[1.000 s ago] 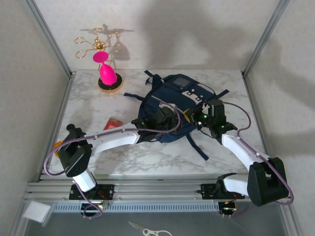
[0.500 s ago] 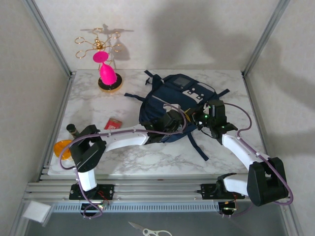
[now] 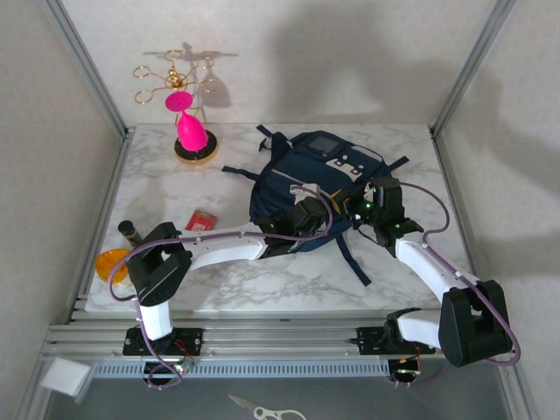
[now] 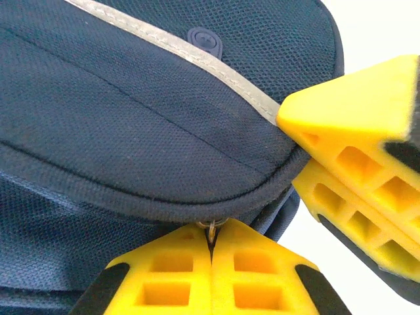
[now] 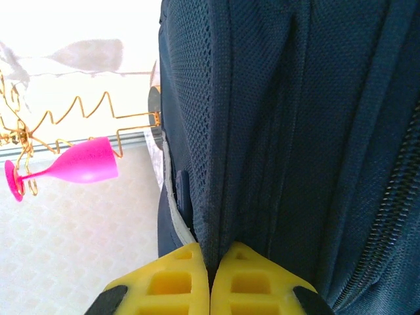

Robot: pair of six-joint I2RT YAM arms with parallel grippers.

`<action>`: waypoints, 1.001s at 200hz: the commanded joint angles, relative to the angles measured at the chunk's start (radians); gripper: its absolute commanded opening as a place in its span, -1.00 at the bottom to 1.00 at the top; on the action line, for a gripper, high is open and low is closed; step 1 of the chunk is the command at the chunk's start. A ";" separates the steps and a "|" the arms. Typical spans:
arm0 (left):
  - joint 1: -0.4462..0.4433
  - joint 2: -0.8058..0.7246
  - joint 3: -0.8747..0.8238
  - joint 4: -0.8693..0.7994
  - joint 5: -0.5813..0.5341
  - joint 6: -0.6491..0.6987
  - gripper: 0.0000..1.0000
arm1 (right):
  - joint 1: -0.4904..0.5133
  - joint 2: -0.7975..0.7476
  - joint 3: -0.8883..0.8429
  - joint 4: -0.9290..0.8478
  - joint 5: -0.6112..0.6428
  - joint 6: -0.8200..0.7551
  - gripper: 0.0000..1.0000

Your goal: Pack books, pencil case, and school supplies into a backpack

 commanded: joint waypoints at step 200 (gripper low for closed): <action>0.178 -0.129 -0.126 0.026 0.349 0.376 -1.00 | -0.011 -0.121 0.025 -0.057 0.018 0.048 0.05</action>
